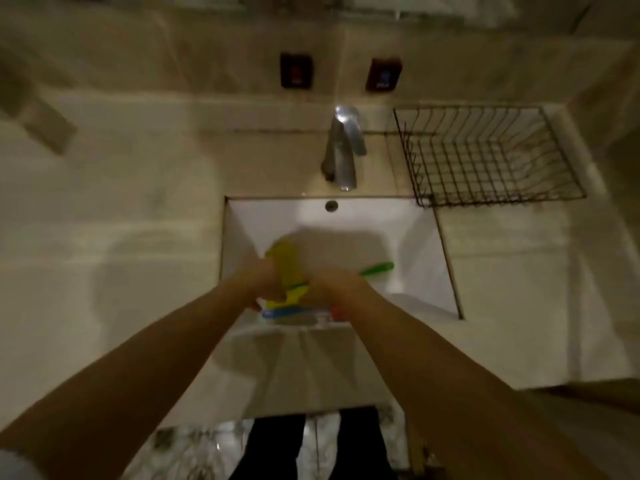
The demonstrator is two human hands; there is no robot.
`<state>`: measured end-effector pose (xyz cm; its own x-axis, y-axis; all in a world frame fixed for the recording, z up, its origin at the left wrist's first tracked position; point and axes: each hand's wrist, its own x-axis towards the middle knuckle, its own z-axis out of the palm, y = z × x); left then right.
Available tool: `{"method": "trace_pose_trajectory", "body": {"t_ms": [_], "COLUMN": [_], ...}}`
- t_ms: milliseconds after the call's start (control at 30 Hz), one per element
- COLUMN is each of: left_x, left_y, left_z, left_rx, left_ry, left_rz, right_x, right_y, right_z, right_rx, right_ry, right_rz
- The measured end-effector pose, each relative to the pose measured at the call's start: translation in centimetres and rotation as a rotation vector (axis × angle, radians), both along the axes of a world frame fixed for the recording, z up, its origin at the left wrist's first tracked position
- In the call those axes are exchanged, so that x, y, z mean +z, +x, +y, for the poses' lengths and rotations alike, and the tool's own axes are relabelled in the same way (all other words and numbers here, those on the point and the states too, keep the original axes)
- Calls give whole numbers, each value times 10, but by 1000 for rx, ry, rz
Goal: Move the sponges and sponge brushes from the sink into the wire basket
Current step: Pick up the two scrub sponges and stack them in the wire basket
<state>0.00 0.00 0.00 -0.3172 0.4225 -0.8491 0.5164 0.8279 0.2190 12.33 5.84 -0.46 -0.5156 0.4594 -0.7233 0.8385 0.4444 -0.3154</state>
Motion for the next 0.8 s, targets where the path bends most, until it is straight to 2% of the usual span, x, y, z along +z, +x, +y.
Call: {"method": "trace_pose_trajectory", "body": {"t_ms": [133, 267, 433, 600, 800], "left_x": [-48, -71, -90, -102, -111], "left_y": [-3, -7, -6, 3, 10], "left_z": [10, 12, 25, 35, 25], "left_rx": [163, -131, -238, 34, 188], "left_ry": [-84, 119, 285, 287, 361], "left_rz": [139, 217, 434, 337, 256], "right_x": [-54, -56, -75, -82, -77], "right_y": [0, -5, 0, 1, 12], "right_z": [4, 5, 9, 5, -10], "right_rx": [-23, -47, -44, 7, -81], "right_ry": [-19, -12, 14, 7, 25], "right_rz": [35, 90, 83, 33, 110]}}
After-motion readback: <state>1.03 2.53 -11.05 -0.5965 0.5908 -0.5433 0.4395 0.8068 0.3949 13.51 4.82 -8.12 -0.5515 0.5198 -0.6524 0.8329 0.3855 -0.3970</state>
